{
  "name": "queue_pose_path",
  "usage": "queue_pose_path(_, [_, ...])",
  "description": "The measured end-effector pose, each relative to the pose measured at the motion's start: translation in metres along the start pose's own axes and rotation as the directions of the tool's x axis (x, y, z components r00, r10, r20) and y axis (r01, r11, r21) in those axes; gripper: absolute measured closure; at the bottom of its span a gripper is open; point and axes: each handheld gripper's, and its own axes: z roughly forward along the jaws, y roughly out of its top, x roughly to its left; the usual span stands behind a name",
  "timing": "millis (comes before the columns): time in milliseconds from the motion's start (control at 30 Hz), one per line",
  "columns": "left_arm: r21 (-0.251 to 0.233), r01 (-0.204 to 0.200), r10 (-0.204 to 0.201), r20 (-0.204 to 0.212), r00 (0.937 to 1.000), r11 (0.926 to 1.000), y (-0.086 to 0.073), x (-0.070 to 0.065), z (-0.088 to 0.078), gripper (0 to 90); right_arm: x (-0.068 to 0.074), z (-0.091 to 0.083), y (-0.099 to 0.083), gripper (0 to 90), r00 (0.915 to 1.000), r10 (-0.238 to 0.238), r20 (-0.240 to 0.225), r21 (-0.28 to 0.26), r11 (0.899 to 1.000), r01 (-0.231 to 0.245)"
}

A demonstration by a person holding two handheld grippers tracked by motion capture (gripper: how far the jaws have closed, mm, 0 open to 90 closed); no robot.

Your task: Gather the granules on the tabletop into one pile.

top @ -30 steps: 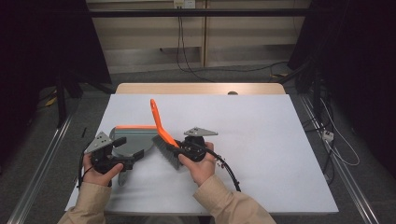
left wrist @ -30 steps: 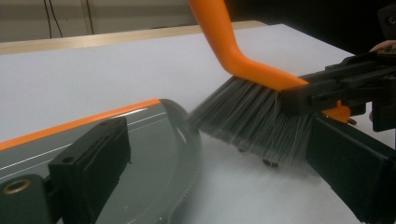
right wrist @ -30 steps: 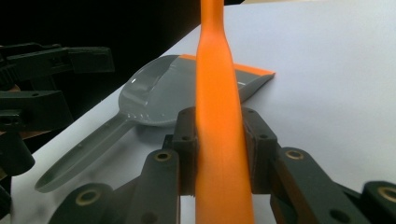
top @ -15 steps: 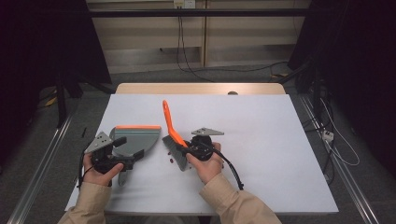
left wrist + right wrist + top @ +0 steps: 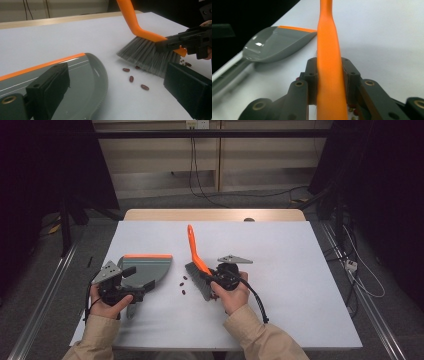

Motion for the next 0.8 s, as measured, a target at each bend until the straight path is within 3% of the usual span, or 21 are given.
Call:
queue_pose_path(167, [0.001, -0.004, 0.004, -0.001, 1.0, 1.0, 0.001, 0.0, -0.001, 6.4, 0.015, -0.001, 0.003, 71.3, 0.9991, -0.021, -0.036, -0.007, 1.0, 0.021])
queue_pose_path(367, [0.003, -0.008, 0.008, 0.0, 1.0, 1.0, 0.001, 0.0, -0.001, 6.4, 0.038, -0.001, 0.0, 71.3, 0.9933, -0.035, -0.11, 0.039, 0.998, 0.039])
queue_pose_path(467, [0.0, -0.006, 0.006, 0.001, 1.0, 1.0, 0.0, -0.001, -0.001, 6.4, 0.044, 0.01, -0.008, 71.3, 0.9928, -0.032, -0.115, 0.097, 0.994, 0.044])
queue_pose_path(633, [-0.005, 0.001, -0.001, -0.002, 1.0, 1.0, 0.0, 0.0, -0.002, 6.4, 0.038, 0.021, -0.002, 71.3, 0.9969, -0.046, -0.064, 0.107, 0.993, 0.052])
queue_pose_path(700, [-0.003, -0.003, 0.003, -0.001, 1.0, 1.0, 0.0, 0.001, -0.002, 6.4, 0.033, 0.021, -0.001, 71.3, 0.9979, -0.021, -0.061, 0.119, 0.993, 0.028])
queue_pose_path(800, [0.0, -0.006, 0.006, 0.0, 1.0, 1.0, 0.0, 0.0, -0.001, 6.4, 0.028, 0.017, 0.0, 71.2, 0.9987, -0.021, -0.046, 0.114, 0.993, 0.026])
